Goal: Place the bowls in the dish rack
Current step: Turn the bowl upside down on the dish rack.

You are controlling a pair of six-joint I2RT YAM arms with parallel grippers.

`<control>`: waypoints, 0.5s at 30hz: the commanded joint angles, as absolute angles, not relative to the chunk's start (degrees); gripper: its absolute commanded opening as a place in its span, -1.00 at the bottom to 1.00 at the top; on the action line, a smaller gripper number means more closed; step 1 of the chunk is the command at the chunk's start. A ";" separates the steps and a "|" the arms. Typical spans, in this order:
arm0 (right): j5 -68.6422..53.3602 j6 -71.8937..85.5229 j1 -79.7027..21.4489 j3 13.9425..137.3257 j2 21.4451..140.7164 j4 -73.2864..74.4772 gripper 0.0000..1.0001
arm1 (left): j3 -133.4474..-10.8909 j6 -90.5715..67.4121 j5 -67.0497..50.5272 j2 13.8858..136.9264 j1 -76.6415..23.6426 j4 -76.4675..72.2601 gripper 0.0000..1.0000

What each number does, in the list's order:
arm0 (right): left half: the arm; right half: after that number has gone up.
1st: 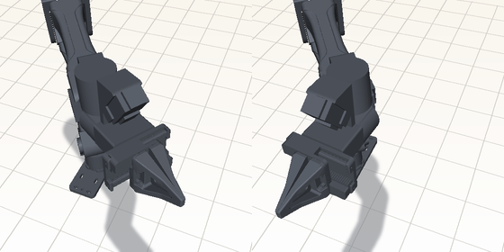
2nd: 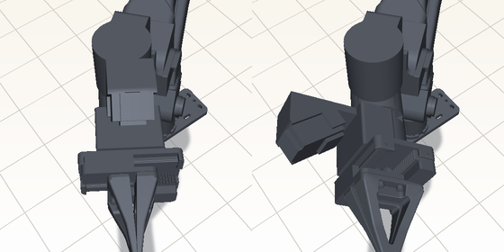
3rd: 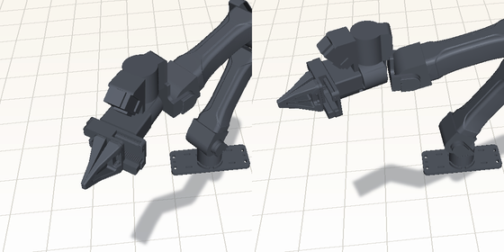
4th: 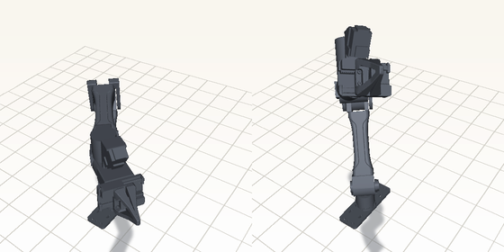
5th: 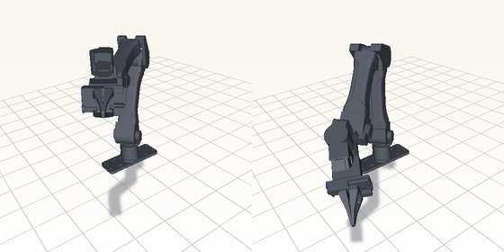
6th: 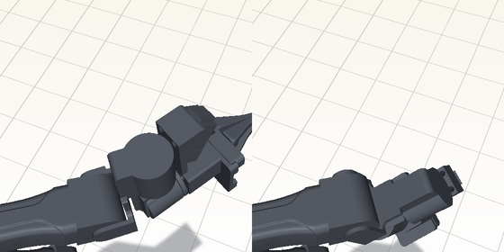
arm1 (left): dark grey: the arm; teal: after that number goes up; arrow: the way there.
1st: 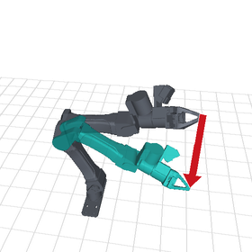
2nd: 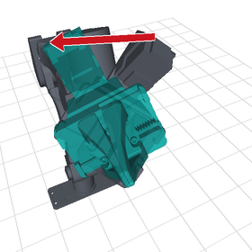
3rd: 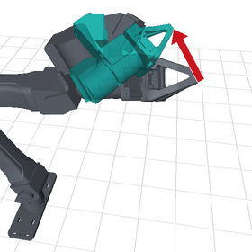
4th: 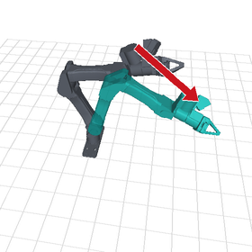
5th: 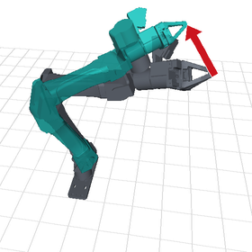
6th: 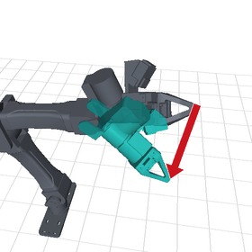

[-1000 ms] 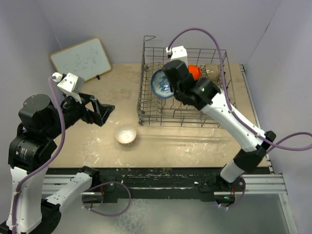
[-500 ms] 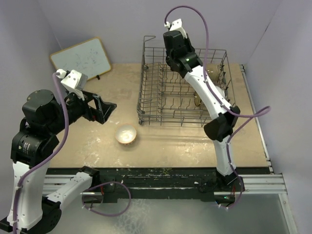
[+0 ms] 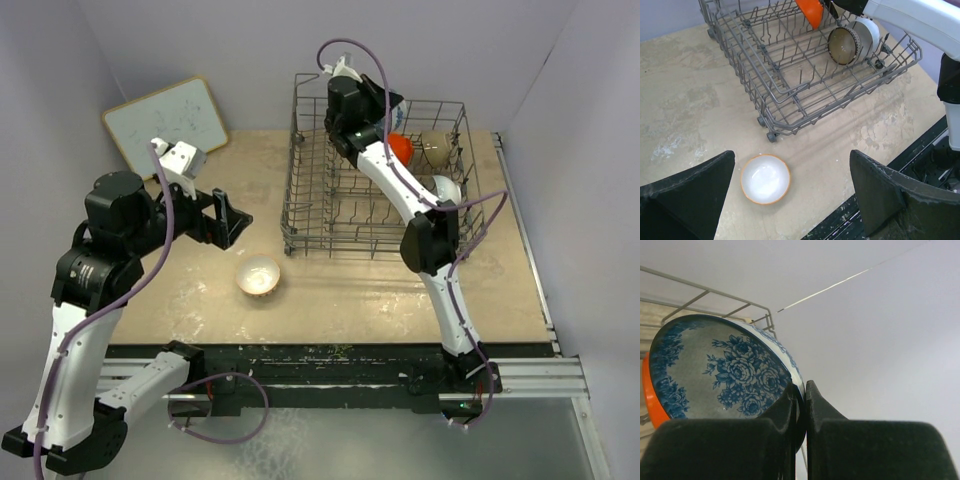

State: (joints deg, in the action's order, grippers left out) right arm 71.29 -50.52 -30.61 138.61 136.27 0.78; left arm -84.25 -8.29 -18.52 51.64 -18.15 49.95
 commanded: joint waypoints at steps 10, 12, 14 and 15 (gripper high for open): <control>74.96 -62.37 -30.70 137.64 137.87 -10.99 -1.00 | -81.68 -6.61 -21.42 52.12 -18.41 44.13 0.98; 74.15 -60.69 -30.92 137.91 138.47 -9.09 -1.00 | -81.51 -6.54 -21.37 51.96 -18.44 43.99 0.98; 73.25 -58.68 -30.94 138.53 139.48 -6.34 -1.00 | -81.31 -6.51 -21.36 51.73 -18.45 43.88 0.98; 72.81 -57.83 -30.92 138.77 140.09 -5.43 -1.00 | -81.14 -6.50 -21.36 51.62 -18.45 43.95 0.98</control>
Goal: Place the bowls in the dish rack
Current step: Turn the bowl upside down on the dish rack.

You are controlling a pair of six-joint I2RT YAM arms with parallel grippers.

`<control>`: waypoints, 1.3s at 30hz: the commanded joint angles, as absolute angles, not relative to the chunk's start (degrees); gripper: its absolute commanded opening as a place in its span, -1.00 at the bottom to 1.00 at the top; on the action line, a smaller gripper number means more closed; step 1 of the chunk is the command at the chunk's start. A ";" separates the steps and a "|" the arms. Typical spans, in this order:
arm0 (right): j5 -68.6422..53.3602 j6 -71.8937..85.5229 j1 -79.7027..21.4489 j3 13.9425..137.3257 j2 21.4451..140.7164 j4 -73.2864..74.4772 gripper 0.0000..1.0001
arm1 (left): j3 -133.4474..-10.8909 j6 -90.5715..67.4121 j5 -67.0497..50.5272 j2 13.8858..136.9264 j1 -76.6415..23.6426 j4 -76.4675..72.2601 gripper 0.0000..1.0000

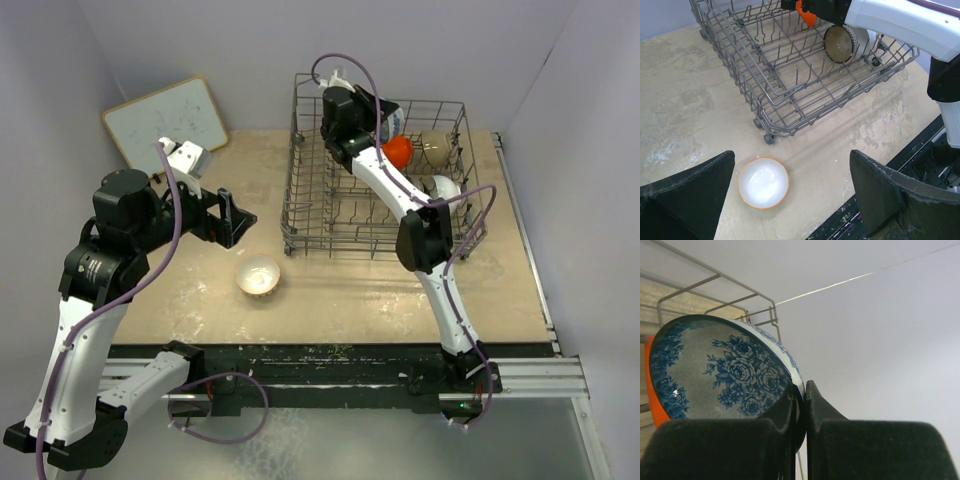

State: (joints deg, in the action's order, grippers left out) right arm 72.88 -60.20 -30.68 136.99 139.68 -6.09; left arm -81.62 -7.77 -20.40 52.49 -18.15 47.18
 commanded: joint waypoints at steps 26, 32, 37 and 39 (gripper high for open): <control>77.27 -77.97 -31.02 142.40 149.32 -26.24 -1.00 | -79.12 -5.10 -21.35 51.63 -18.45 43.12 0.98; 77.26 -78.15 -31.35 141.91 149.96 -25.58 -1.00 | -78.62 -5.19 -22.48 51.21 -18.38 42.65 0.98; 76.87 -78.22 -31.93 142.38 151.58 -25.40 -1.00 | -78.10 -4.92 -21.66 50.54 -18.46 42.89 0.98; 76.55 -78.18 -32.07 142.59 151.98 -25.48 -1.00 | -77.93 -4.90 -21.58 50.45 -18.47 42.91 0.98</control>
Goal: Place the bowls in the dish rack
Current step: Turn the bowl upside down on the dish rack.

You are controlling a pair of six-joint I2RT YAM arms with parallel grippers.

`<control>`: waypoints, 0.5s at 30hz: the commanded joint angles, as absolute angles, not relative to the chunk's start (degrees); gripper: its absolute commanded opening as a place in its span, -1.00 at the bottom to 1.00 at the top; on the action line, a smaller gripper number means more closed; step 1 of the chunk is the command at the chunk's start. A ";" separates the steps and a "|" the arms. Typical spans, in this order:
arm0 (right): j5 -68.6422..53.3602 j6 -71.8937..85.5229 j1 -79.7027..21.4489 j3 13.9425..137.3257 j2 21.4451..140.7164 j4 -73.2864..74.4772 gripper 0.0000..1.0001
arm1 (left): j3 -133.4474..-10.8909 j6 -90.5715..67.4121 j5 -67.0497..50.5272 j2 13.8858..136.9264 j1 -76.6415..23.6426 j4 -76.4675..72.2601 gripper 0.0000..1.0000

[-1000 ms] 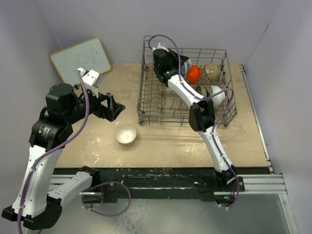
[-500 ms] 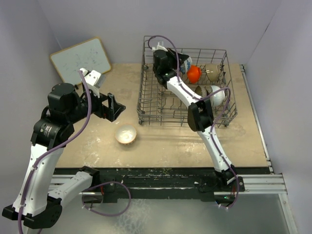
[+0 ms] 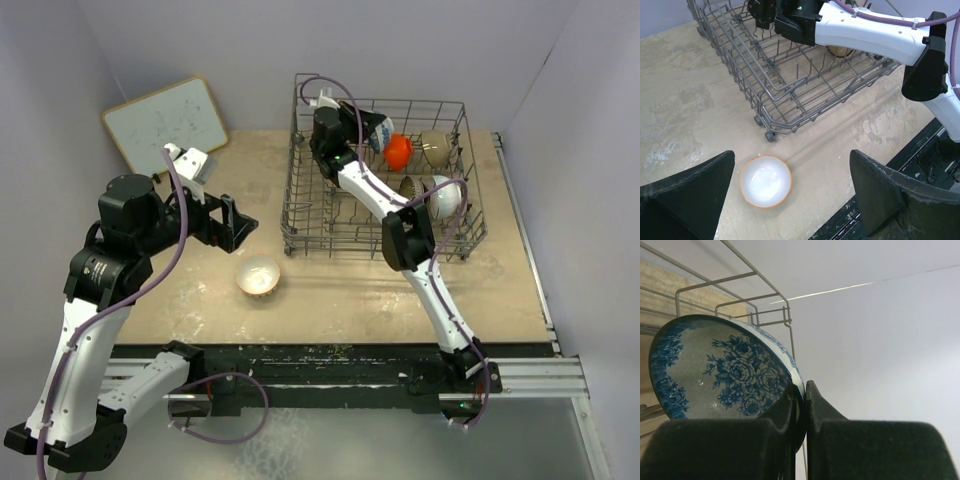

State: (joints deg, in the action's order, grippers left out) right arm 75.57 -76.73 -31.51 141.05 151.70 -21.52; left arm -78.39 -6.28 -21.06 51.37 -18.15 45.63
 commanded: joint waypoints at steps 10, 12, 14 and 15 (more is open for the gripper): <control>75.12 -77.61 -32.22 143.44 154.83 -24.43 -0.91 | -77.29 -4.75 -21.53 51.02 -18.56 42.37 0.98; 75.06 -77.66 -32.21 143.76 155.45 -24.46 -0.90 | -77.23 -4.75 -21.45 51.18 -18.58 42.36 0.98; 75.12 -77.85 -32.16 143.92 155.83 -24.90 -0.88 | -77.17 -4.66 -21.29 51.23 -18.62 42.40 0.98; 75.22 -78.01 -32.16 143.96 155.91 -25.12 -0.88 | -77.09 -4.66 -21.23 51.17 -18.62 42.37 0.98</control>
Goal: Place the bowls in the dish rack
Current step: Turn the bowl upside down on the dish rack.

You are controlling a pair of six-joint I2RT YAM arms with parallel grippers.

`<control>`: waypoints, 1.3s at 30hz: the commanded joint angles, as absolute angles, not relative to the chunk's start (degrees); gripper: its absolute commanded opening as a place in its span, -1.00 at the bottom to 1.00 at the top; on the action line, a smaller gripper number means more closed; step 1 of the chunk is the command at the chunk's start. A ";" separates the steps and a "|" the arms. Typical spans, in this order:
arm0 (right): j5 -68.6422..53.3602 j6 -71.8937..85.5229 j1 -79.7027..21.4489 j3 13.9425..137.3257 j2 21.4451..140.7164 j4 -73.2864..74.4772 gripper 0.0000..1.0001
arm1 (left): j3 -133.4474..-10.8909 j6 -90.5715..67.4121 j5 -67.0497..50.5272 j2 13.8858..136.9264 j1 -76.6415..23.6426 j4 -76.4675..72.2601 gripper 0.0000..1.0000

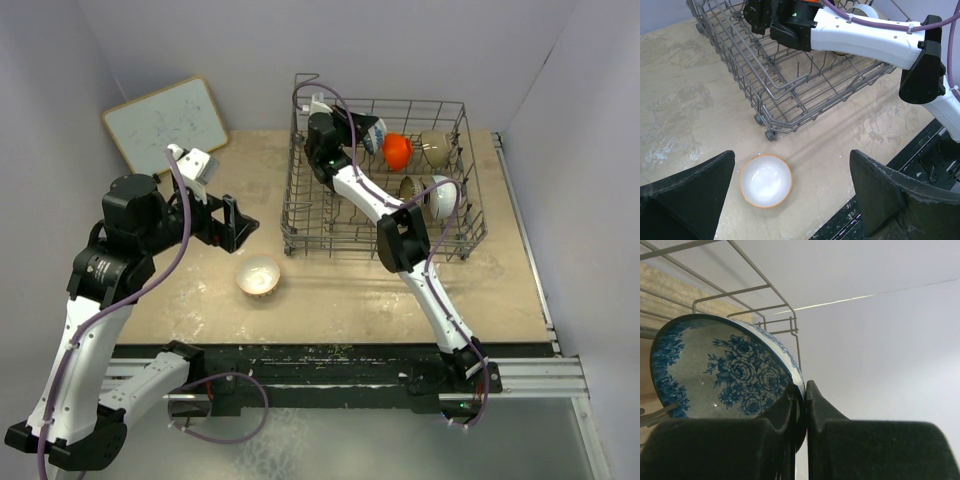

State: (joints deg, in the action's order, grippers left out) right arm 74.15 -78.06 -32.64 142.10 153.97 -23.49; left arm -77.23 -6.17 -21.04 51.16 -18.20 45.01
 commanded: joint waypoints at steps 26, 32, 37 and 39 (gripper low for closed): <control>78.35 -84.78 -30.10 143.64 155.50 -33.37 -0.92 | -74.54 -4.92 -21.63 50.00 -21.65 40.34 0.98; 76.75 -82.03 -29.79 143.88 157.38 -29.84 -0.89 | -74.46 -4.75 -21.39 50.32 -22.01 40.45 0.98; 75.01 -77.36 -29.79 143.26 158.83 -23.09 -0.87 | -73.70 -4.57 -20.43 51.06 -22.15 39.87 0.98; 74.29 -75.10 -29.79 143.68 159.20 -20.56 -0.87 | -73.40 -4.78 -20.04 51.55 -22.19 39.61 0.98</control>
State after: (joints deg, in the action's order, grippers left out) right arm 73.23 -80.55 -31.48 142.93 155.59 -28.82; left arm -74.08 -6.15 -20.78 50.92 -21.89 42.92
